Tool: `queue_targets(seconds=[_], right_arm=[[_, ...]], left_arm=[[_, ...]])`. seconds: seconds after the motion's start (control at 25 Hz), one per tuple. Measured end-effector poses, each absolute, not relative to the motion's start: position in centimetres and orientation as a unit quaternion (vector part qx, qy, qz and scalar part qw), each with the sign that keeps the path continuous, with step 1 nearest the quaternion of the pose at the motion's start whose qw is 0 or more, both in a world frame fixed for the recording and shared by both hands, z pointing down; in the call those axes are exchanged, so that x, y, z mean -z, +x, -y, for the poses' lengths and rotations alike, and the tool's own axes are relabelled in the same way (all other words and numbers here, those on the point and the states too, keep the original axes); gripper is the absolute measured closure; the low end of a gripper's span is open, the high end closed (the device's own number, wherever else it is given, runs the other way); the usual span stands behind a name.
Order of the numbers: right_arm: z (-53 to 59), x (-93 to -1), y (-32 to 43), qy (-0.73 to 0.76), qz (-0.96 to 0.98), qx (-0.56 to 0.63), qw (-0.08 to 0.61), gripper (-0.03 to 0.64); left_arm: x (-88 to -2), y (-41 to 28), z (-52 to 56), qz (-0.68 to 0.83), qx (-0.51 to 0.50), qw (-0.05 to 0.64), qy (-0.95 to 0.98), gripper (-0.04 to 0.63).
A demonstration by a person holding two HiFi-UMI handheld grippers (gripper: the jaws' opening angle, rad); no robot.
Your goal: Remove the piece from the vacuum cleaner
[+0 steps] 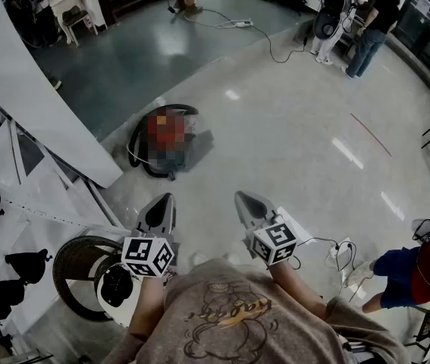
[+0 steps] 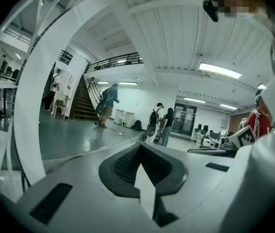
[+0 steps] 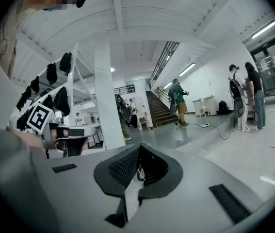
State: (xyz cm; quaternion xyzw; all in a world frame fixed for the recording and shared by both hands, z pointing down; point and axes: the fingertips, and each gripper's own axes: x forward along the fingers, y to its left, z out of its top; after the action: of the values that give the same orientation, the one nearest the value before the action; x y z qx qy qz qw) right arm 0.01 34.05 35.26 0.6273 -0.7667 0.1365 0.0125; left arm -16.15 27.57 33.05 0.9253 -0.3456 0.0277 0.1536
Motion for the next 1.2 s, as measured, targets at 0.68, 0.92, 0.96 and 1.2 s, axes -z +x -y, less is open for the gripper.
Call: queue_targets(seconds=[0.68, 0.92, 0.96, 1.2], right_arm=[[-31.8, -38.0, -2.8, 0.652, 0.745, -0.134, 0.053, 0.615], [-29.7, -38.8, -3.3, 0.648, 0.747, -0.141, 0.048, 0.615], [-29.2, -38.9, -3.2, 0.647, 0.747, -0.141, 0.048, 0.615], [-25.5, -40.3, -1.8, 0.638, 0.754, -0.147, 0.060, 0.615]], left_arm=[[-34.7, -18.2, -23.7, 0.307, -0.044, 0.141, 0.940, 0.592], [-35.4, -18.3, -21.6, 0.305, -0.048, 0.142, 0.940, 0.592], [-35.7, -18.2, -21.1, 0.305, -0.051, 0.141, 0.940, 0.592], [-37.2, -17.2, -17.8, 0.316, -0.051, 0.154, 0.935, 0.592]])
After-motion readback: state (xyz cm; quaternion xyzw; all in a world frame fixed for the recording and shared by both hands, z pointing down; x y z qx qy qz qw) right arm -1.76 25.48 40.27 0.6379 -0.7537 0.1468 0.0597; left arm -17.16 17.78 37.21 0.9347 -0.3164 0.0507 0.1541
